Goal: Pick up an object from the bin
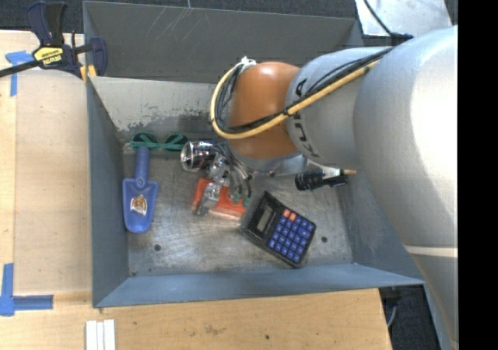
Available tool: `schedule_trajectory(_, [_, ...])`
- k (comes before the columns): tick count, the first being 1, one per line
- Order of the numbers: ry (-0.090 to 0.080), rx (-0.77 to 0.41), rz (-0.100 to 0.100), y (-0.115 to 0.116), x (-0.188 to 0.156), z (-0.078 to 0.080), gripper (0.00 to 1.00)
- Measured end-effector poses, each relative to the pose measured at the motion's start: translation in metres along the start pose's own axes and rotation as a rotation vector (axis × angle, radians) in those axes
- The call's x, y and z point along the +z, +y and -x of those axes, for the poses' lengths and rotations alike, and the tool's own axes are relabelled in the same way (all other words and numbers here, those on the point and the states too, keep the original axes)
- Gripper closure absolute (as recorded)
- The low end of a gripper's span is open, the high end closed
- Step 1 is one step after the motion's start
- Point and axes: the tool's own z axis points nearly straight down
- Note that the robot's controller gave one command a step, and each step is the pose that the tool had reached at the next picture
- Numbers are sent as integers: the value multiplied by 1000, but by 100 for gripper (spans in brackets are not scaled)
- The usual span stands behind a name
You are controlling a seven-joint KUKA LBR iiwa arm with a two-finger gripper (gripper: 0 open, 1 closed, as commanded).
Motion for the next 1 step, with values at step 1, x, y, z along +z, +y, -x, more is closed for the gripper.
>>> schedule_trajectory(1, [-12,-25,-5,4,-169,-12,100])
